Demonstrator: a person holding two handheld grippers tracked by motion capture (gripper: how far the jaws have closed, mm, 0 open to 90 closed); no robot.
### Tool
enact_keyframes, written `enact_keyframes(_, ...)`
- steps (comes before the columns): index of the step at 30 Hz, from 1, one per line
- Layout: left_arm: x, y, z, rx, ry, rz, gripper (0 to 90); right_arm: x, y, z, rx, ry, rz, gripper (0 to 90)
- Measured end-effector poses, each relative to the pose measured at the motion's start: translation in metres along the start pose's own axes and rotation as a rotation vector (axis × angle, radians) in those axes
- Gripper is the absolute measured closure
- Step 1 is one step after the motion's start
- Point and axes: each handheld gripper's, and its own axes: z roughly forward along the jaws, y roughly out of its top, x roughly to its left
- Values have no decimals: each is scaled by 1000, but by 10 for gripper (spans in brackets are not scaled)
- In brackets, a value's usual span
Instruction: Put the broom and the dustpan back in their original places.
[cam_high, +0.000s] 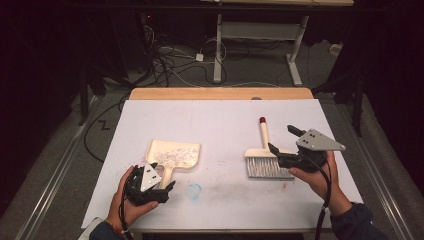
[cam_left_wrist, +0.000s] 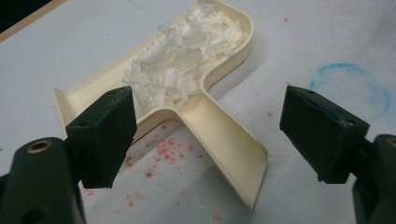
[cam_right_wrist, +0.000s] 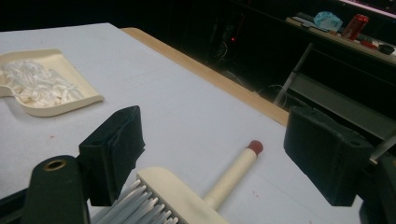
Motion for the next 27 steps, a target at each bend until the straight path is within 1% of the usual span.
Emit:
enact_keyframes(3, 0, 0, 0, 3, 0, 2, 183, 0, -5, -6, -5, 2, -5, 204)
enact_keyframes(5, 1, 1, 0, 10, 6, 1, 183, 0, -7, -10, 3, 1, -24, 203)
enact_keyframes(8, 3, 1, -1, 5, 11, -3, 183, 0, -13, -14, 9, 8, -18, 204)
enact_keyframes(12, 3, 1, -1, 0, 11, -2, 183, 1, -21, -19, 9, 8, -31, 203)
enact_keyframes(16, 2, 1, -2, 0, 13, 5, 183, 1, -29, -23, 10, 23, -18, 204)
enact_keyframes(19, 3, 2, -2, -4, 15, 7, 182, 2, -37, -27, 11, 20, -14, 204)
enact_keyframes(21, 3, 2, -2, -6, 13, 7, 182, 1, -42, -29, 13, 22, -2, 203)
enact_keyframes(23, 3, 2, -2, -9, 15, 6, 183, 1, -46, -31, 23, 16, 4, 204)
enact_keyframes(25, 3, 3, -1, -11, 15, 5, 183, 1, -51, -33, 34, 4, -9, 204)
enact_keyframes(27, 4, 3, -1, -10, 15, 2, 182, -1, -56, -36, 41, 2, 9, 203)
